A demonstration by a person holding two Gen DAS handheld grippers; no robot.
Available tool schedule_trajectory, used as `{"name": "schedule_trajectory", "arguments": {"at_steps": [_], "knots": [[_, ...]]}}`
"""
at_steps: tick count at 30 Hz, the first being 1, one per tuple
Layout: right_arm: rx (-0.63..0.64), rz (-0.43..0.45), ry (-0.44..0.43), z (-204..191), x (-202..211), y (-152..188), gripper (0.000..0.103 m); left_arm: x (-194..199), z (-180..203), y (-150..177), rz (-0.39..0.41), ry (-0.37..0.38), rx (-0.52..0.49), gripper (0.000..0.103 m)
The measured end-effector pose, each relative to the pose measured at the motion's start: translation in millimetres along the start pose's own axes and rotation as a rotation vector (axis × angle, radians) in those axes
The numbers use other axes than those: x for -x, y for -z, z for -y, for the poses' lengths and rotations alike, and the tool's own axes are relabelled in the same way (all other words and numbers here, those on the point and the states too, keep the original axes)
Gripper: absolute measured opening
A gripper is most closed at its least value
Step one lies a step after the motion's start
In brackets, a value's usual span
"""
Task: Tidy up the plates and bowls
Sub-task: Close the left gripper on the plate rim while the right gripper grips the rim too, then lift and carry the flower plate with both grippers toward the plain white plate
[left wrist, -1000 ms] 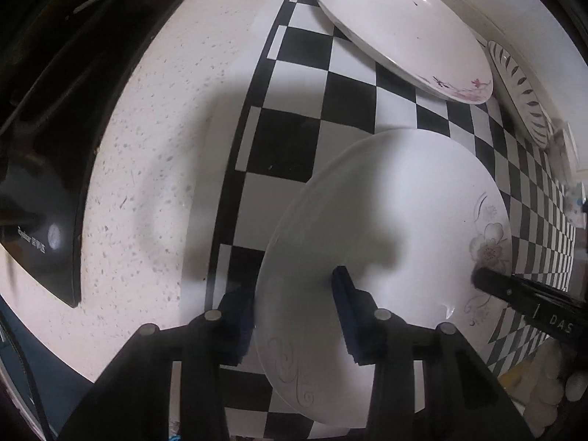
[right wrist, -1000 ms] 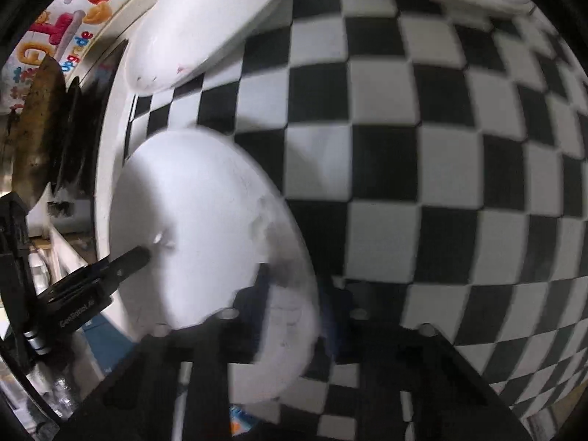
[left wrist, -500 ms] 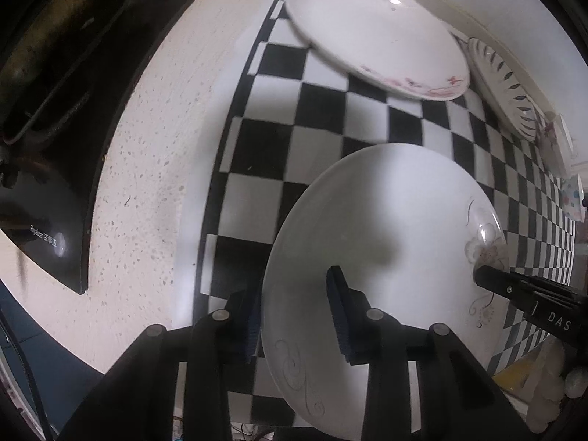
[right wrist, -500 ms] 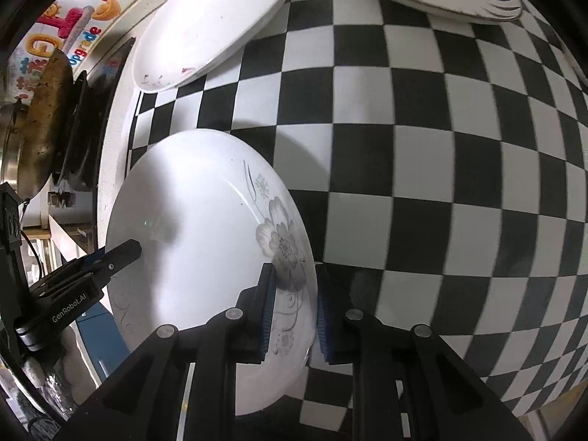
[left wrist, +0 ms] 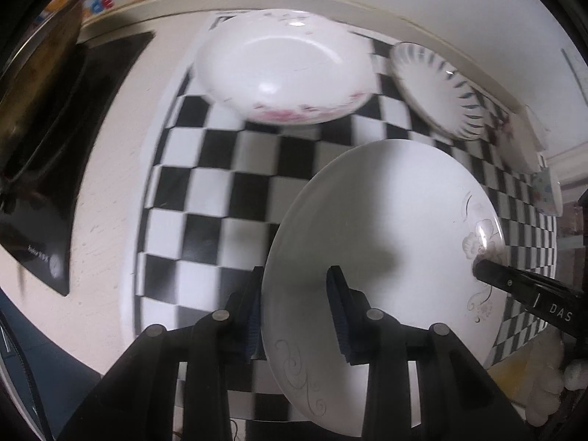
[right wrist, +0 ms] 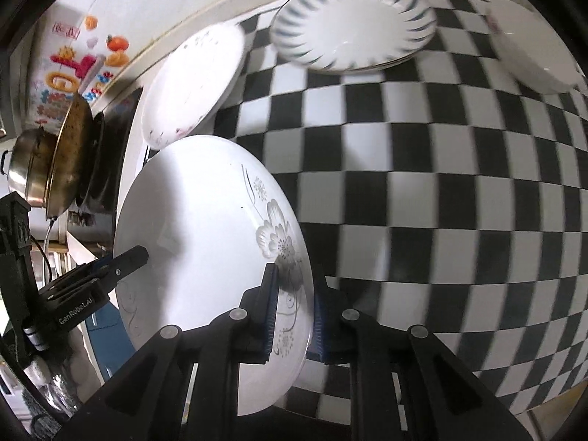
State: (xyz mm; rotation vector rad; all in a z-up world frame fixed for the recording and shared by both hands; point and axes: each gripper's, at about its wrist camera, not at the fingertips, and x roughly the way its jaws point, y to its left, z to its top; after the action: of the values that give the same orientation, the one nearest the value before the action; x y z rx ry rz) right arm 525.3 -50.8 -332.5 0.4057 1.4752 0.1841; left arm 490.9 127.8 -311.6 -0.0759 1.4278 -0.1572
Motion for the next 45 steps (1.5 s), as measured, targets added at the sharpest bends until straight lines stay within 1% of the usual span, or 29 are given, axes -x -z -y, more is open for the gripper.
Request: {"name": "schedule_trajectory", "arguments": {"at_steps": [5, 9, 12, 16, 22, 28, 36, 40, 43, 45], "knots": [[-0.045, 0.026, 0.003, 32.1, 20.4, 1.9, 0.019, -12.5, 38.3, -9.3, -0.008, 0.01, -0.051, 0.031], [-0.076, 0.045, 0.012, 65.5, 29.0, 3.2, 0.019, -24.8, 65.5, -8.9, -0.02, 0.018, -0.089, 0.031], [-0.1, 0.05, 0.022, 86.8, 28.2, 4.8, 0.019, -38.9, 80.1, -9.1, -0.04, 0.019, -0.104, 0.031], [-0.122, 0.038, 0.038, 110.8, 17.8, 7.3, 0.019, -63.2, 94.3, -7.8, -0.078, -0.002, -0.124, 0.031], [-0.137, 0.003, 0.051, 131.9, 1.3, 12.8, 0.018, -87.3, 99.1, -4.7, -0.126, -0.016, -0.115, 0.031], [-0.128, -0.01, 0.035, 140.2, -4.0, 20.3, 0.018, -90.6, 92.6, -4.8, -0.132, -0.013, -0.08, 0.032], [-0.119, -0.041, 0.01, 140.4, -16.7, 18.2, 0.019, -93.2, 97.3, -4.8, -0.121, -0.048, -0.075, 0.033], [-0.109, -0.063, -0.005, 143.2, -17.6, 14.4, 0.019, -91.7, 92.4, -7.2, -0.128, -0.061, -0.048, 0.033], [-0.123, -0.056, -0.014, 152.4, -7.4, 10.1, 0.02, -80.2, 88.9, 1.7, -0.116, -0.1, -0.029, 0.033], [-0.159, -0.045, -0.047, 161.1, 4.5, 6.5, 0.02, -65.6, 78.4, 2.2, -0.099, -0.107, -0.009, 0.033]]}}
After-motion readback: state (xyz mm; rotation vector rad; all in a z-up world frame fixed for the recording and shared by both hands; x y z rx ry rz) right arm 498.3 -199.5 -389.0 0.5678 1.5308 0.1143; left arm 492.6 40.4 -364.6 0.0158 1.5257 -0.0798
